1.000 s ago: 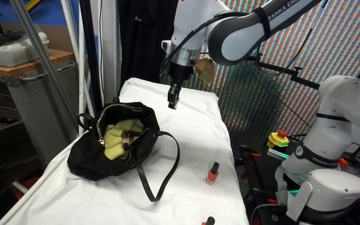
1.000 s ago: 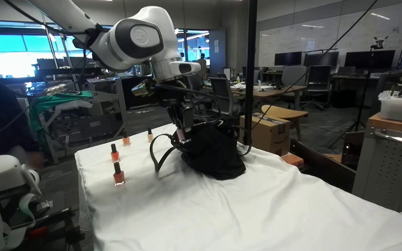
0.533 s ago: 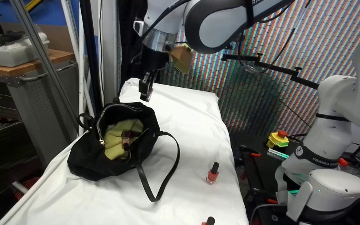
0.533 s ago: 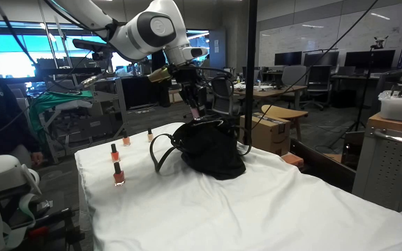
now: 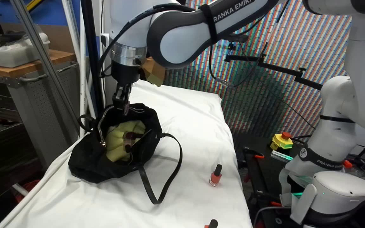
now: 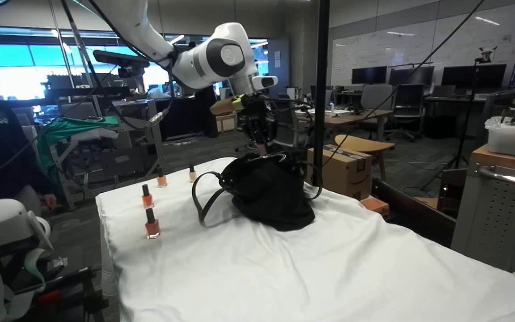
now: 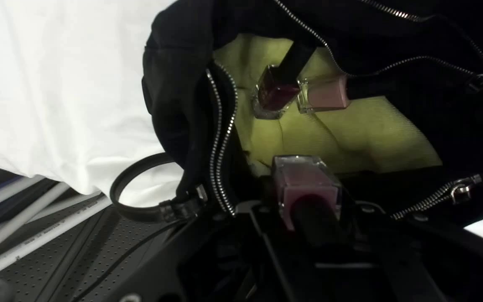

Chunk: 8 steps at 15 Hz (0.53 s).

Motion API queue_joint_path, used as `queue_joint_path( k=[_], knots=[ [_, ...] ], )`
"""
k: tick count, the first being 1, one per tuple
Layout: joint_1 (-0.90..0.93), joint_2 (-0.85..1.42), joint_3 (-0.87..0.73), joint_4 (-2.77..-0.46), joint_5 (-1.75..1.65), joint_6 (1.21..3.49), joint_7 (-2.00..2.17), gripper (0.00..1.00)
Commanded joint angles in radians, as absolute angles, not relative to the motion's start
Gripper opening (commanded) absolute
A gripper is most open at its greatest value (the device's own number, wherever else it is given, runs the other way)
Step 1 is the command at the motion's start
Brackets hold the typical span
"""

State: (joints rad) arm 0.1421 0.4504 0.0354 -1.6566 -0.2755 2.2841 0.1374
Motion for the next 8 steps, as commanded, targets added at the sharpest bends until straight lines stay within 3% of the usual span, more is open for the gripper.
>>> queue_joint_path(
  k=[1,3,4,5,6,8],
  knots=[
    [0.153,0.559,0.033,-1.485,-0.26,2.207,0.079,0.15],
    [0.157,0.598,0.028,-1.436,-0.262,2.187,0.072,0.17],
    [0.154,0.612,0.03,-1.415,-0.257,2.173,0.059,0.27],
    [0.156,0.626,0.026,-1.4,-0.261,2.168,0.06,0.65],
    [0.157,0.638,0.024,-1.383,-0.262,2.161,0.057,0.67],
    [0.156,0.654,0.021,-1.36,-0.261,2.151,0.056,0.8]
  ],
)
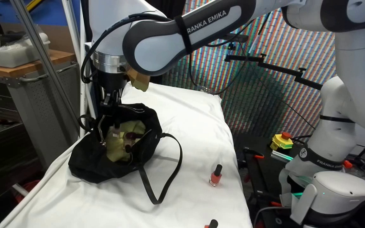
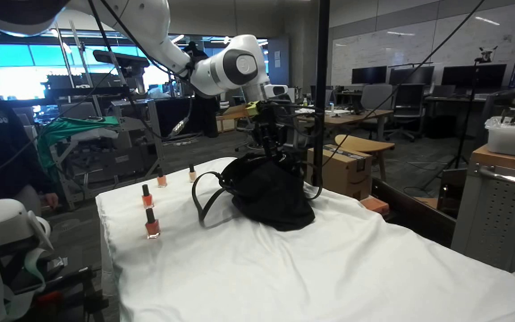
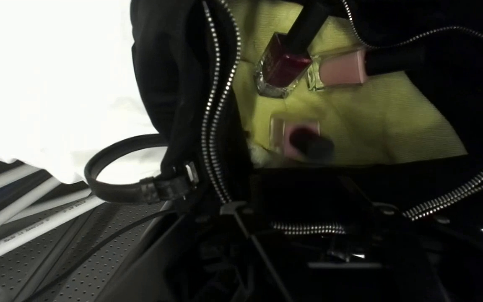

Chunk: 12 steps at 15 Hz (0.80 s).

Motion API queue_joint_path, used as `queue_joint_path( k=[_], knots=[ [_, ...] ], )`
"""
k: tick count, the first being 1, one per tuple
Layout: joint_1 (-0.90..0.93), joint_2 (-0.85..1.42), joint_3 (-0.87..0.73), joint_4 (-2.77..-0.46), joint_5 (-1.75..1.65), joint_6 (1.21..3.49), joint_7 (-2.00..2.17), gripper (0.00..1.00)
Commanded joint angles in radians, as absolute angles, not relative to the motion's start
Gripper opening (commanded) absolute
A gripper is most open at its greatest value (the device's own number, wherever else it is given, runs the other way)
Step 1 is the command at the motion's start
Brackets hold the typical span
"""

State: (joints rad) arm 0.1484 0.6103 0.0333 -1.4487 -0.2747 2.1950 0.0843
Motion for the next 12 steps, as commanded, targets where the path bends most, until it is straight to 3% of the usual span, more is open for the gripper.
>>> queue_joint_path(
  k=[1,3,4,12],
  knots=[
    [0.155,0.657,0.02,-1.357,-0.262,2.152,0.056,0.85],
    [0.151,0.656,0.022,-1.357,-0.253,2.153,0.054,0.98],
    [0.149,0.649,0.023,-1.366,-0.248,2.153,0.055,1.0],
    [0.139,0.448,0.035,-1.634,-0.215,2.21,0.089,1.0]
  ],
)
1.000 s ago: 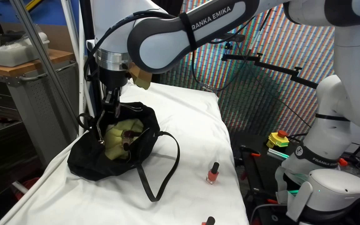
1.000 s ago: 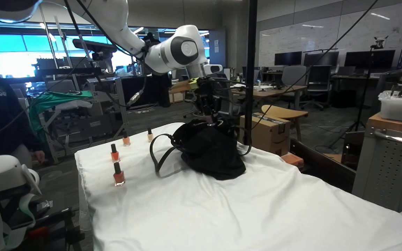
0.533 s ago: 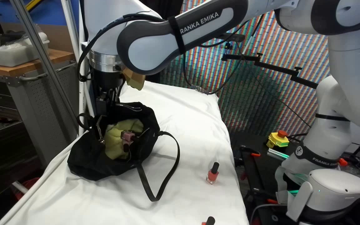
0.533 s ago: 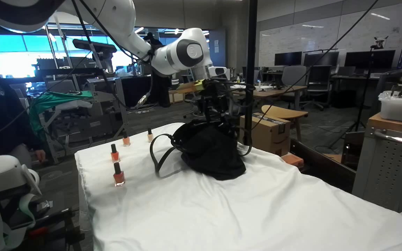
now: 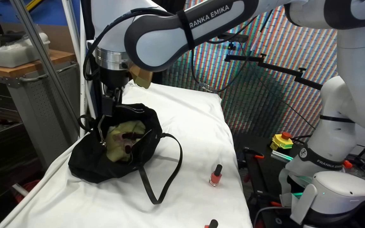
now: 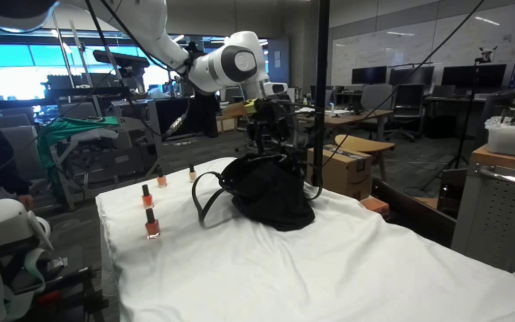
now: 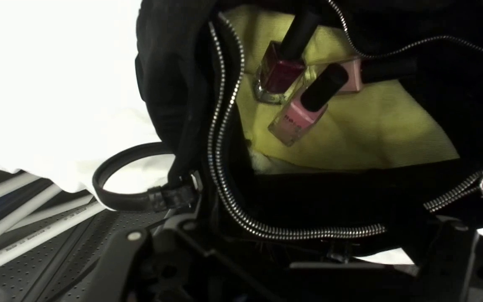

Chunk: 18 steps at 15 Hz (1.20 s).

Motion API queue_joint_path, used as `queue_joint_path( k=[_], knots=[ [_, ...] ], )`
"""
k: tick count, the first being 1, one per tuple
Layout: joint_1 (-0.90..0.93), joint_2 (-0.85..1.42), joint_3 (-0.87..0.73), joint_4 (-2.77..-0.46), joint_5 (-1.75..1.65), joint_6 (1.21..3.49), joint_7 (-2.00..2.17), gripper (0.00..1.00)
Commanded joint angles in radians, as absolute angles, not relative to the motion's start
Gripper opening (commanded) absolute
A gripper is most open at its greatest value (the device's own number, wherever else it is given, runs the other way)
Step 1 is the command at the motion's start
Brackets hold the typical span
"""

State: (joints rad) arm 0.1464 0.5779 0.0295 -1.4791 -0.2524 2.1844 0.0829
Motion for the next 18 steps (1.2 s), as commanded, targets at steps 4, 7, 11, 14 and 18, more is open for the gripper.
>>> queue_joint_path(
  k=[4,7,11,14,18],
  knots=[
    [0.137,0.291,0.038,-1.834,-0.178,2.229,0.125,1.0],
    [0.134,0.179,0.046,-1.982,-0.144,2.237,0.155,1.0],
    [0.134,0.062,0.058,-2.16,-0.085,2.264,0.198,1.0],
    [0.139,0.002,0.07,-2.275,-0.055,2.316,0.249,1.0],
    [0.146,-0.041,0.099,-2.396,-0.003,2.399,0.323,1.0]
  ],
)
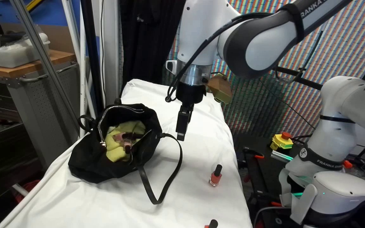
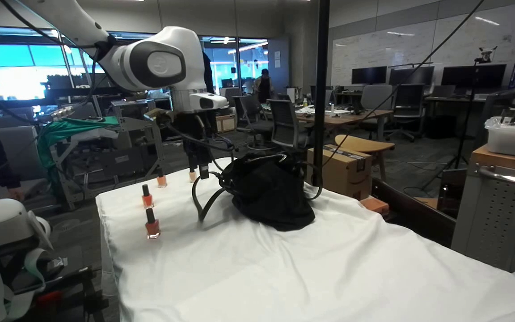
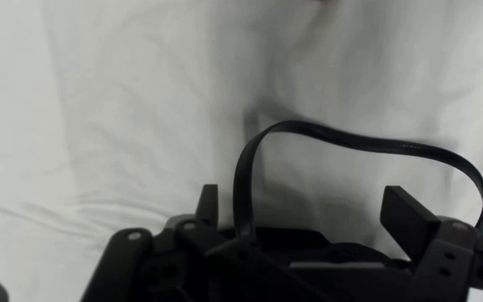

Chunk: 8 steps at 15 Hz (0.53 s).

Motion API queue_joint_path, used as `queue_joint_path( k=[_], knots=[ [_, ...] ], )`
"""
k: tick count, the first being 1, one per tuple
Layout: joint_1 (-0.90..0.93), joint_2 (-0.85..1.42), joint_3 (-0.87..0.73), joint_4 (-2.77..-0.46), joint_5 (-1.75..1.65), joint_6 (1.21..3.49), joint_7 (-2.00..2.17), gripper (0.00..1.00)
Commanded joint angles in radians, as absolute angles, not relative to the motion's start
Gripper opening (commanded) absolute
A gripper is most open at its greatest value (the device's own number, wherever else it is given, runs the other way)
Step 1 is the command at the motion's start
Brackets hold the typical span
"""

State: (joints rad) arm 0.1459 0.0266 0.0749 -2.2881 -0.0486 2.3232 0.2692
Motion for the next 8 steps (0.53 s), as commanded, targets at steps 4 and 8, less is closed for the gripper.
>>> queue_joint_path(
  k=[4,8],
  knots=[
    [0.148,-0.05,0.124,-2.485,0.067,2.467,0.383,1.0],
    [0.15,-0.041,0.136,-2.55,0.135,2.54,0.42,1.0]
  ],
)
